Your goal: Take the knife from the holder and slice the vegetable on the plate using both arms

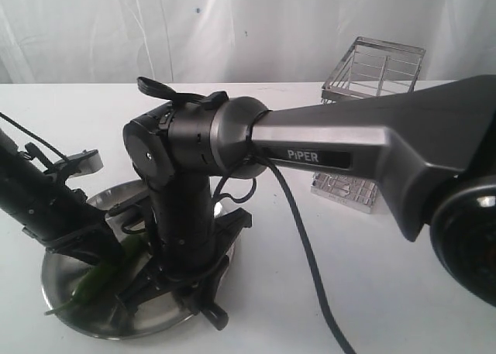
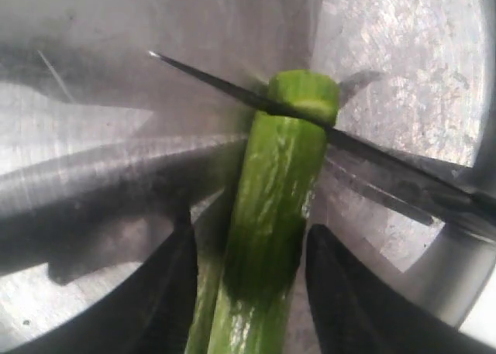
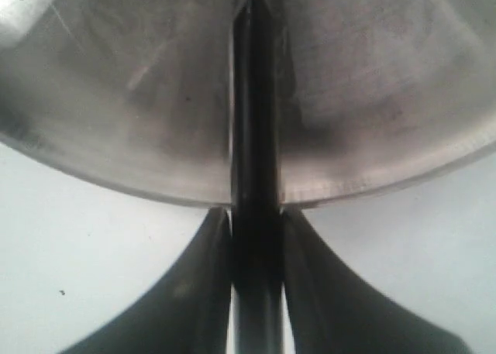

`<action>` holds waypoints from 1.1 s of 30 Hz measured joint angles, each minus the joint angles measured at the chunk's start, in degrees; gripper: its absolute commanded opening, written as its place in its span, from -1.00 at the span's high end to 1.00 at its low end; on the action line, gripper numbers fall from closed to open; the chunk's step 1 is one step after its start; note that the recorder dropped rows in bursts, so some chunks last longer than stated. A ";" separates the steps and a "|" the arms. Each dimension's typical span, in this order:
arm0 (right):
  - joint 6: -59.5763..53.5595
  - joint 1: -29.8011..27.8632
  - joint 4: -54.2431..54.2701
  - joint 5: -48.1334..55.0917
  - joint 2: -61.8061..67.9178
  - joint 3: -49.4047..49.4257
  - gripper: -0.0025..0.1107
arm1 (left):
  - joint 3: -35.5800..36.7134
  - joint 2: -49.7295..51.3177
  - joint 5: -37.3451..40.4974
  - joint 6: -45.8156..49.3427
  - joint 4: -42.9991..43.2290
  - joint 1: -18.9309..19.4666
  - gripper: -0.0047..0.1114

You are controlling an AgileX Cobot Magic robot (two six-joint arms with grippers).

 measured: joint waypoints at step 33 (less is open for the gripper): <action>-2.20 0.00 0.76 -0.25 -3.03 5.21 0.93 | -0.11 1.45 0.61 -0.11 -2.82 0.00 0.06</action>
